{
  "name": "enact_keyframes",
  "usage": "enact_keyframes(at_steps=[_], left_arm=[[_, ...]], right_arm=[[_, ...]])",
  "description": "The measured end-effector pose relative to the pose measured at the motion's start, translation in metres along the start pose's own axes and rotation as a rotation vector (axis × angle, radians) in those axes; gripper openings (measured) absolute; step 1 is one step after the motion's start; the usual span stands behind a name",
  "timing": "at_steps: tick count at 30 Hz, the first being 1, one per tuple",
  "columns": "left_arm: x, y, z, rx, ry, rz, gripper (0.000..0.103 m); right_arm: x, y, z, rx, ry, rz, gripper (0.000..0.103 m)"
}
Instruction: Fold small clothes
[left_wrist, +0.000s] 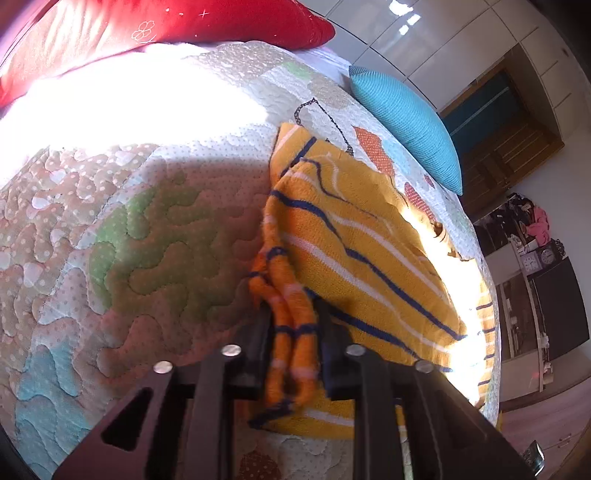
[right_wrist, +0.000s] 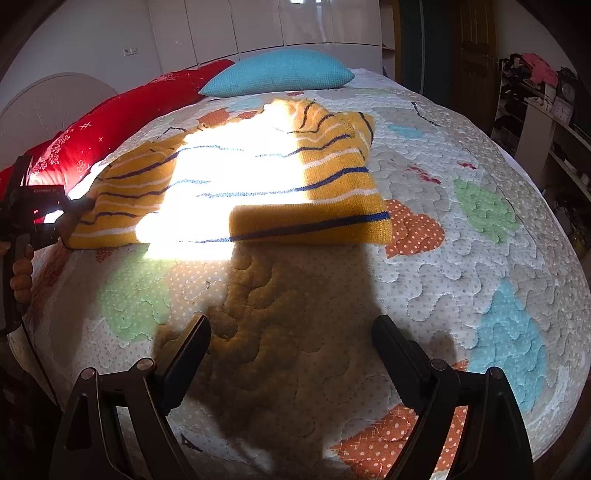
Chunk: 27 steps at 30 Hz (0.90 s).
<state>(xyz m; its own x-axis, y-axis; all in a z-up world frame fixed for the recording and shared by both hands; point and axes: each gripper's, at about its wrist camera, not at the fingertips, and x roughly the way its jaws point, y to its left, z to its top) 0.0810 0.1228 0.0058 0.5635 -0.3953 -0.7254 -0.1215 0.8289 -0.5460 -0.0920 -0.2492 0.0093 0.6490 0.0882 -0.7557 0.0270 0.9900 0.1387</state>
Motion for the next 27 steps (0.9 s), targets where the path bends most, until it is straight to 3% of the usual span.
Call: enact_keyframes(at_steps=[3,5,8,10,11,12,15,17,19,24,26,27], left_arm=[[-0.006,0.014,-0.005,-0.033,-0.027,-0.040,0.019],[-0.005,0.022,-0.010,-0.051,-0.034,-0.068,0.021],[-0.006,0.030,-0.015,-0.087,-0.047,-0.129,0.028],[-0.008,0.033,-0.016,-0.114,-0.041,-0.191,0.043],[-0.010,0.033,-0.018,-0.114,-0.044,-0.200,0.043],[-0.011,0.031,-0.020,-0.103,-0.043,-0.192,0.043],[-0.013,0.033,-0.028,-0.089,-0.039,-0.165,0.015],[-0.015,0.042,-0.032,-0.119,-0.038,-0.198,0.013],[-0.025,0.047,-0.035,-0.137,-0.041,-0.203,0.013],[-0.059,0.055,-0.044,-0.119,-0.077,-0.148,0.020],[-0.070,0.060,-0.047,-0.126,-0.091,-0.127,0.023],[-0.075,0.062,-0.048,-0.129,-0.098,-0.113,0.025]], right_arm=[[-0.026,0.004,0.022,0.032,-0.041,0.081,0.091],[-0.036,0.020,0.046,-0.017,-0.062,0.104,0.091],[-0.031,0.061,0.085,-0.116,-0.061,0.152,0.091],[-0.016,0.095,0.110,-0.182,-0.032,0.203,0.091],[-0.008,0.114,0.122,-0.214,-0.025,0.231,0.091],[0.001,0.135,0.132,-0.249,-0.017,0.252,0.091],[0.038,0.198,0.158,-0.345,0.029,0.279,0.091],[0.069,0.236,0.171,-0.375,0.105,0.317,0.091],[0.099,0.269,0.175,-0.397,0.162,0.297,0.090],[0.156,0.327,0.164,-0.489,0.249,0.127,0.090],[0.176,0.340,0.153,-0.532,0.281,0.015,0.088],[0.182,0.344,0.146,-0.564,0.284,-0.049,0.081]])
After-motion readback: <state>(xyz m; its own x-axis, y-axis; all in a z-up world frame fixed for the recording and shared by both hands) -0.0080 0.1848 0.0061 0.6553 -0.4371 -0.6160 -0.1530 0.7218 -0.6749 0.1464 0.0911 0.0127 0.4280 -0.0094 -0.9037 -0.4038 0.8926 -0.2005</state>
